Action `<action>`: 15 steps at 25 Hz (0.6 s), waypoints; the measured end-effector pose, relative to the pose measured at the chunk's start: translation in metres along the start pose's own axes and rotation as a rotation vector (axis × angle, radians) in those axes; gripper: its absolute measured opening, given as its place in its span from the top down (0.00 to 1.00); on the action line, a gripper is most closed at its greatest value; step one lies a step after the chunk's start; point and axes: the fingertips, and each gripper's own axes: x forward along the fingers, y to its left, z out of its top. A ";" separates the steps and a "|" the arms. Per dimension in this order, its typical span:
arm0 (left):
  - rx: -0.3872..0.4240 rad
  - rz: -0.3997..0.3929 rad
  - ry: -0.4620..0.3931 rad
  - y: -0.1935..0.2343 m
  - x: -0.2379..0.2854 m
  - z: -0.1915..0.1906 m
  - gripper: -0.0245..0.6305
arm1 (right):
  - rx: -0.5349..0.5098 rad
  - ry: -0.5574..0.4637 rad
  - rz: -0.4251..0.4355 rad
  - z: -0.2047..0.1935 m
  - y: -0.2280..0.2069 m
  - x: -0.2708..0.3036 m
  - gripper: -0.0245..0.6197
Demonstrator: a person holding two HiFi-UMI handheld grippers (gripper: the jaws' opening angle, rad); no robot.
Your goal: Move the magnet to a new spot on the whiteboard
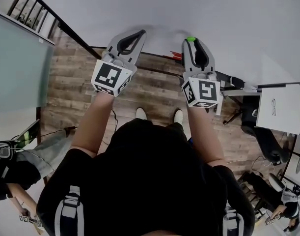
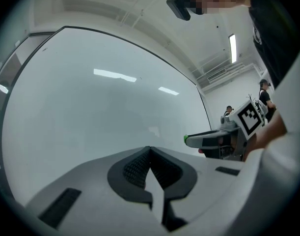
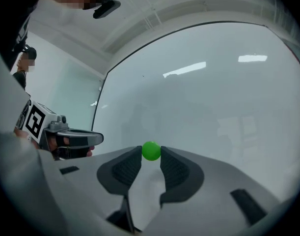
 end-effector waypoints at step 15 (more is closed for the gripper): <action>0.011 0.025 0.014 0.040 0.009 -0.015 0.96 | 0.023 0.020 -0.119 -0.014 0.010 0.059 0.78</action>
